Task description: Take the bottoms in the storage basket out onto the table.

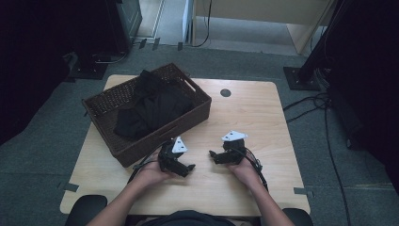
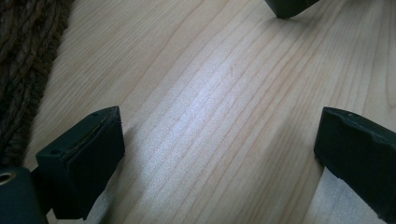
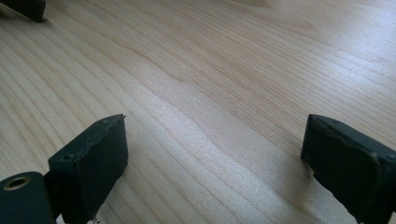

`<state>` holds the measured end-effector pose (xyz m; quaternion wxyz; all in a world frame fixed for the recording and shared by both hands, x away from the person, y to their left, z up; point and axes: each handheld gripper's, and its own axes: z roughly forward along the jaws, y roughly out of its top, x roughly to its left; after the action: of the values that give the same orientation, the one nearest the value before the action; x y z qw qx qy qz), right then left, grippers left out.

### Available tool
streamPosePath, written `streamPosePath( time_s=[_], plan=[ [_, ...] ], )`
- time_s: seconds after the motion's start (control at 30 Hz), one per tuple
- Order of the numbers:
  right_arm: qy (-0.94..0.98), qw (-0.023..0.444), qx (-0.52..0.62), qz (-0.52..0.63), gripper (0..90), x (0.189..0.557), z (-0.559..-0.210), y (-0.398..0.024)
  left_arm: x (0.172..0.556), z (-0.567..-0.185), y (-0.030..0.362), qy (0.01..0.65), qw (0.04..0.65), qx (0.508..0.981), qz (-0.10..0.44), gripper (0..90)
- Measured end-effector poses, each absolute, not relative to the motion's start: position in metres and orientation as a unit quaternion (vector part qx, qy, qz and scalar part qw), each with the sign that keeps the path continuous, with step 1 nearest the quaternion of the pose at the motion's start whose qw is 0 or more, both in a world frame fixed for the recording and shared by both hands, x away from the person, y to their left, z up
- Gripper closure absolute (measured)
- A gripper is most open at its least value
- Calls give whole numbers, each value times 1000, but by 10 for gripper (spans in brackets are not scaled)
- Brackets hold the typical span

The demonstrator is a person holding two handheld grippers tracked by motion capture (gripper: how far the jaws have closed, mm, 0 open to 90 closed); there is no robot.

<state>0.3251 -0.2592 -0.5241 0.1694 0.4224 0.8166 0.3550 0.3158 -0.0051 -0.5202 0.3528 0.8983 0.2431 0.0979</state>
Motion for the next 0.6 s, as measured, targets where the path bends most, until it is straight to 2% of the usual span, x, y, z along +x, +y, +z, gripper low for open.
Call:
streamPosePath(
  time_s=[0.6],
  plan=[
    [815, 169, 426, 354, 72, 325, -524, -259, 316, -520, -7, 246, 352, 898, 100, 11]
  ],
)
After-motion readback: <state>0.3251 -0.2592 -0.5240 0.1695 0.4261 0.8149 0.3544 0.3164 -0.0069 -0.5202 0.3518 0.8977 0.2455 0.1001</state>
